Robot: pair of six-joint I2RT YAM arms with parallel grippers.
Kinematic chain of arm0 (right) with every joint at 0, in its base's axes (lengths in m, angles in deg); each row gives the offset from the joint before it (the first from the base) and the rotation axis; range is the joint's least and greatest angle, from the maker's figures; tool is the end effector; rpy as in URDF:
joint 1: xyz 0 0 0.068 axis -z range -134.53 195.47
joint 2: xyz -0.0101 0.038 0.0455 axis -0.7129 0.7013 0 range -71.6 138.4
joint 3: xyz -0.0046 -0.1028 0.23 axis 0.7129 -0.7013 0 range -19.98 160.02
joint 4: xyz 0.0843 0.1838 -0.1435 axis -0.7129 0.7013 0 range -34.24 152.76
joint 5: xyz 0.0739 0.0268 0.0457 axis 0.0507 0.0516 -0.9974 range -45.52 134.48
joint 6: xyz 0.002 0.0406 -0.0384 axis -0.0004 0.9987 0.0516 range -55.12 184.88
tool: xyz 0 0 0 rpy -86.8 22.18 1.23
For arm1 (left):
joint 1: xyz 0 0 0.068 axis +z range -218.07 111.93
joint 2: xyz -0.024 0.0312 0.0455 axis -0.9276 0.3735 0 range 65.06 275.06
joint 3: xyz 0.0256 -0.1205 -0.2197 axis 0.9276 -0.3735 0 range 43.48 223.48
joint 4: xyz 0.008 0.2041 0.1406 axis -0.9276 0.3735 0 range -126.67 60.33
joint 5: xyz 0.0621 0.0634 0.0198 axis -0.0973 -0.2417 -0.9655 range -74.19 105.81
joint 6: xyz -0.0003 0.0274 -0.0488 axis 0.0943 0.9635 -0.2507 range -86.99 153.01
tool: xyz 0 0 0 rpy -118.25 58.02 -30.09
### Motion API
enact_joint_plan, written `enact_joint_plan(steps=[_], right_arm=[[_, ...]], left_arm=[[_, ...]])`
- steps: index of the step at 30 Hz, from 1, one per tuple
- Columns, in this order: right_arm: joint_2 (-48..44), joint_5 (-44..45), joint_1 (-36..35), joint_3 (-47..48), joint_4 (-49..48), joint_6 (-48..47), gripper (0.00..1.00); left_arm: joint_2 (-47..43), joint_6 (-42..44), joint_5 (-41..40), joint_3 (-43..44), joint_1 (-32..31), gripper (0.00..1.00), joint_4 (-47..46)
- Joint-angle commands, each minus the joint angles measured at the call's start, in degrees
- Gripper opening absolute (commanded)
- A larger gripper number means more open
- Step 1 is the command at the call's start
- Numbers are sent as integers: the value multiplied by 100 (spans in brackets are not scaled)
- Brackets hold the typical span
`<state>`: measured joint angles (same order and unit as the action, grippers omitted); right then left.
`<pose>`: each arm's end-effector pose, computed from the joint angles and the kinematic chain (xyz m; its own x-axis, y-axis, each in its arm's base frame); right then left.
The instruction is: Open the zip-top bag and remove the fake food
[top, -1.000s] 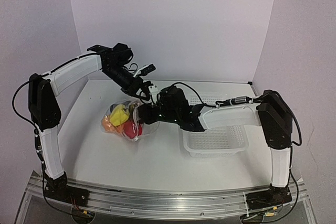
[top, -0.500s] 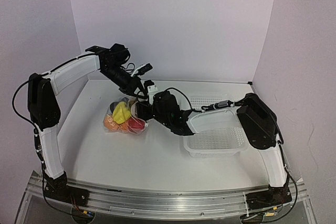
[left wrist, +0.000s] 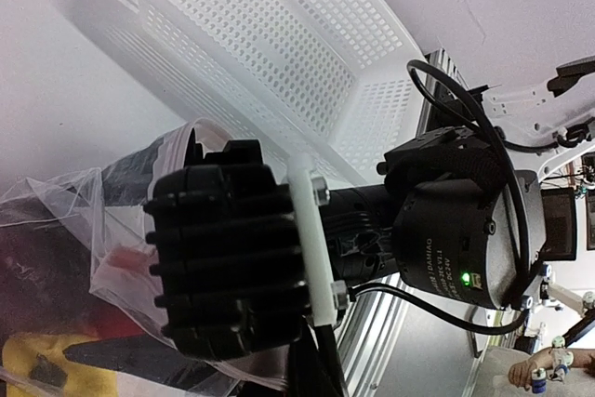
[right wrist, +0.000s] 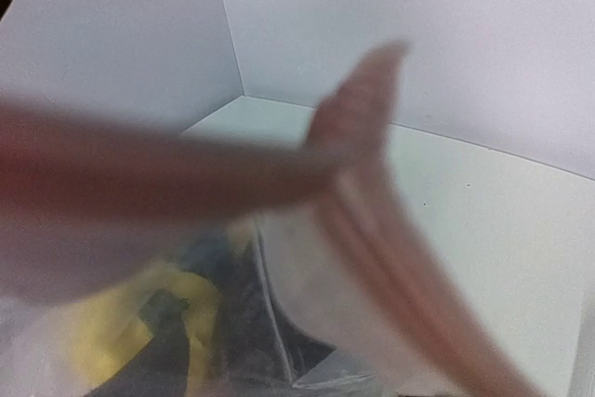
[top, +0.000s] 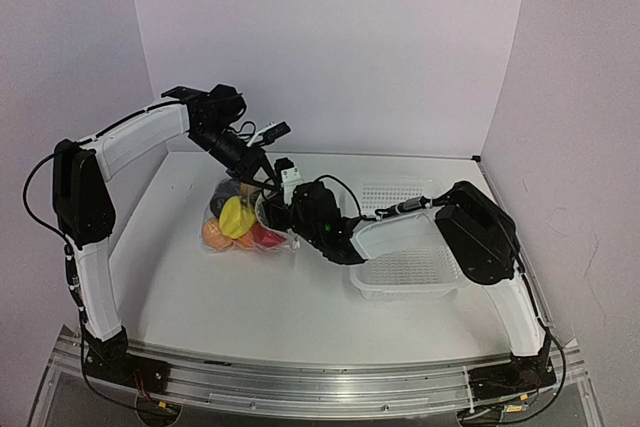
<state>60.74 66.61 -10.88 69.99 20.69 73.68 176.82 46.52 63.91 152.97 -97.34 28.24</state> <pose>0.2908 0.4106 0.1676 -0.1558 0.0217 -0.9875 -0.5465 0.8309 0.1045 0.3185 -0.2114 0.2974 -0.6468 0.5413 -0.5372 0.7500 0.3240 -0.5766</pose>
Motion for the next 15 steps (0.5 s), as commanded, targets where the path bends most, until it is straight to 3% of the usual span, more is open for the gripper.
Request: enact_joint_plan(steps=[1, 5, 10, 15], right_arm=[[376, 93, 209, 39, 394, -26, 71], [475, -312, 212, 229, 342, -117, 67], [573, -274, 214, 314, 310, -85, 43], [455, -165, 264, 54, 284, 19, 28]], left_arm=[[-457, -20, 1146, 128, -175, 0, -28], [-440, -110, 1228, -11, -176, 0, -242], [-440, -229, 1299, 29, -175, 0, -459], [-474, -283, 1250, 34, -119, 0, -520]])
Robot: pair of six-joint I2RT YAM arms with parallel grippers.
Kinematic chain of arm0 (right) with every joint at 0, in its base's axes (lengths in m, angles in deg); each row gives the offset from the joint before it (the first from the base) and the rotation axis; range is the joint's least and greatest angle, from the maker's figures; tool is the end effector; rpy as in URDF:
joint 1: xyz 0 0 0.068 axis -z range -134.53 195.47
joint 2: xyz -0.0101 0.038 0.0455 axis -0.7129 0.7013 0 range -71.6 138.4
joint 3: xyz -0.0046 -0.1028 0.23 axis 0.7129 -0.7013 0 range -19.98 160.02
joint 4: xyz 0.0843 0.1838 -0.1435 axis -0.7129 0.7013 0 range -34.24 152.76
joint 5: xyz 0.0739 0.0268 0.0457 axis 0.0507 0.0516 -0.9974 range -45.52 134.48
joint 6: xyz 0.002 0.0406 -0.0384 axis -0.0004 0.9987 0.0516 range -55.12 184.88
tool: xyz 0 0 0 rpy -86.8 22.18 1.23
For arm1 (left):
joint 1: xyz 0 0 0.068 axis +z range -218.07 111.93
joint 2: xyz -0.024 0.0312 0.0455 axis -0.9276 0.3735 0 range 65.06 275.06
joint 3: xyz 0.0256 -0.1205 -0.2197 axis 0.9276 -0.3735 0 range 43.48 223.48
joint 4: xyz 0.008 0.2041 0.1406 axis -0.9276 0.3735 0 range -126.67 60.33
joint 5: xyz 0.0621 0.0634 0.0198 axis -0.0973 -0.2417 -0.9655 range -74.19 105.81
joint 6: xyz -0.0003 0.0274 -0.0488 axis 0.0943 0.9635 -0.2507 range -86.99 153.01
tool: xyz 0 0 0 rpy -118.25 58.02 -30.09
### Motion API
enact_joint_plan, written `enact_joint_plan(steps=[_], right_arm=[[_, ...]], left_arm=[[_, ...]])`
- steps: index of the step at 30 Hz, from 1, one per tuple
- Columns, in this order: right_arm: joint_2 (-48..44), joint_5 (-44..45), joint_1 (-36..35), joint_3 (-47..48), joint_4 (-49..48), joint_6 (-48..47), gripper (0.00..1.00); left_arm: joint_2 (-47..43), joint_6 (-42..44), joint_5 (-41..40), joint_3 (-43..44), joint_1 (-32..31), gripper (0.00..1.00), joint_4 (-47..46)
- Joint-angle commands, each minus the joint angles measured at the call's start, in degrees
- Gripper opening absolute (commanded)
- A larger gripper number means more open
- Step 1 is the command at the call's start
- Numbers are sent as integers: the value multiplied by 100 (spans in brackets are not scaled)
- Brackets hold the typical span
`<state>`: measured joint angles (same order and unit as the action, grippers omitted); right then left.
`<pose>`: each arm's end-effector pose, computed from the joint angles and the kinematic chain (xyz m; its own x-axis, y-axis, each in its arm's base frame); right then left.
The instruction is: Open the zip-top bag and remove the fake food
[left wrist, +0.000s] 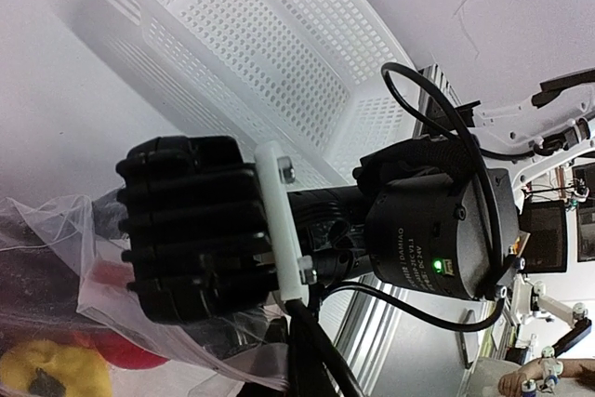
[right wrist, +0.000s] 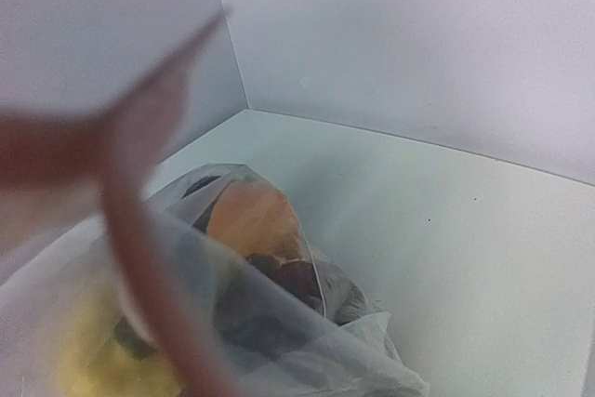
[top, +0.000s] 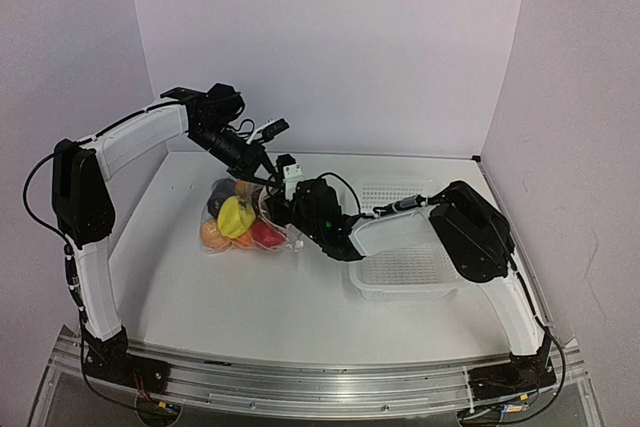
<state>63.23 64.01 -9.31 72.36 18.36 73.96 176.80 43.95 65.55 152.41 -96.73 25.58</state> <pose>0.3055 0.4103 0.1641 -0.1417 0.0572 -0.9883 -0.5625 0.8169 0.1280 0.3234 -0.2103 0.2974 -0.6689 0.5053 -0.5451 0.7324 0.3228 -0.5995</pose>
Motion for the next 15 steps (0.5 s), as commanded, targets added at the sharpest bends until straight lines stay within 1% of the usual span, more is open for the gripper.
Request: enact_joint_plan(steps=[1, 4, 10, 12, 15], right_arm=[[159, 90, 115, -238, 513, -4, 27], [-55, 0, 118, -451, 514, -2, 24], [-814, -902, 124, -928, 514, 309, 16], [-1084, -1168, 118, -1094, 517, 432, 11], [-1509, -1345, 111, -1318, 544, 559, 9]], left_arm=[[-479, -89, 1026, 62, -144, 0, -333], [-500, -251, 625, -26, -9, 0, -597], [-505, -293, -532, -320, 33, 0, -1078], [-491, -342, -823, -453, 35, 0, -1306], [-430, -337, -1134, -488, 34, 0, -1458]])
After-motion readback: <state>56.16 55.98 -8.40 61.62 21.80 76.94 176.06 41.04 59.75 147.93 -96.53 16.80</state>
